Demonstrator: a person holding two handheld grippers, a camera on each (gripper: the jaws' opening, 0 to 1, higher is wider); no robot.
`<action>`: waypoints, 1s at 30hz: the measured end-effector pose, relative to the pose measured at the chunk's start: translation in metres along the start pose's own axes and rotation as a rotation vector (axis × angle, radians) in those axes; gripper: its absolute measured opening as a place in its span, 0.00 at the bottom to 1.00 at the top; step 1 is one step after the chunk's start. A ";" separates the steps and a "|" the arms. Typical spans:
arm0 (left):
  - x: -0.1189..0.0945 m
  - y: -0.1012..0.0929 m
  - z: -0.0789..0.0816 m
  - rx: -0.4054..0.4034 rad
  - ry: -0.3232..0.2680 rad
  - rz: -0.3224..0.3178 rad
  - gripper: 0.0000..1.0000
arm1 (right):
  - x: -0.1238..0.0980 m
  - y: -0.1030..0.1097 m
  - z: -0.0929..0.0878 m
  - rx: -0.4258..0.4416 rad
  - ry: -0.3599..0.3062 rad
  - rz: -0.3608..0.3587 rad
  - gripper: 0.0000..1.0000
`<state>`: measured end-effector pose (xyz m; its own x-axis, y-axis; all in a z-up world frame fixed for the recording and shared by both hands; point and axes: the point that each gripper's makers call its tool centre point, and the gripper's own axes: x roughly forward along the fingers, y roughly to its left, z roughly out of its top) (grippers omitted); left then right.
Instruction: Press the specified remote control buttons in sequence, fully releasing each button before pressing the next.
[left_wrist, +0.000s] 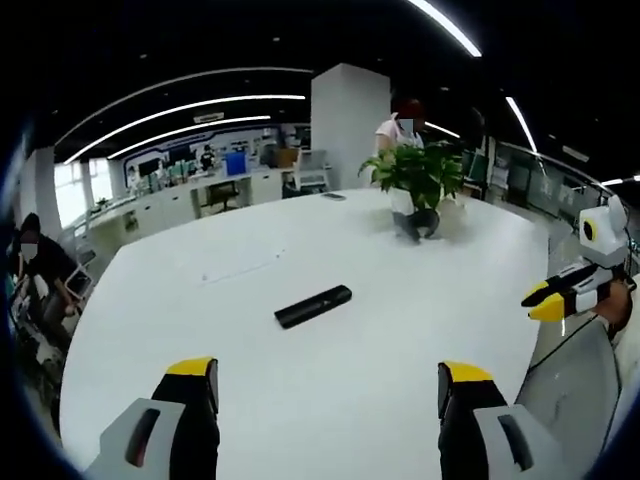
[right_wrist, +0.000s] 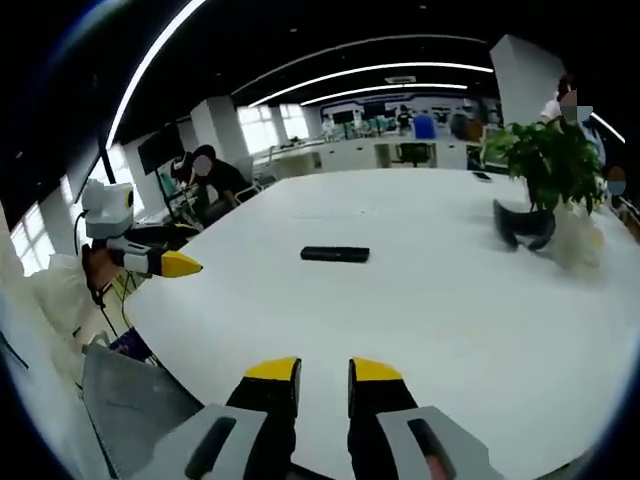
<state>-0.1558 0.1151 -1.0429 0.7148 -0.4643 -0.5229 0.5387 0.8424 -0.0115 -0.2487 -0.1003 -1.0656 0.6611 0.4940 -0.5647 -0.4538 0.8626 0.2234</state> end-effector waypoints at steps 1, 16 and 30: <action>0.003 0.002 0.002 0.003 0.002 -0.005 0.94 | 0.001 0.000 0.000 -0.002 0.004 0.002 0.12; 0.062 0.021 0.024 0.160 0.083 -0.096 0.83 | 0.006 0.000 -0.013 0.018 0.103 0.034 0.00; 0.113 0.031 0.028 0.276 0.187 -0.167 0.74 | 0.011 0.000 -0.023 0.054 0.142 0.041 0.00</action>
<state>-0.0456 0.0814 -1.0786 0.5267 -0.5100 -0.6800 0.7595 0.6416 0.1071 -0.2556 -0.0973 -1.0901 0.5496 0.5118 -0.6603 -0.4431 0.8486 0.2890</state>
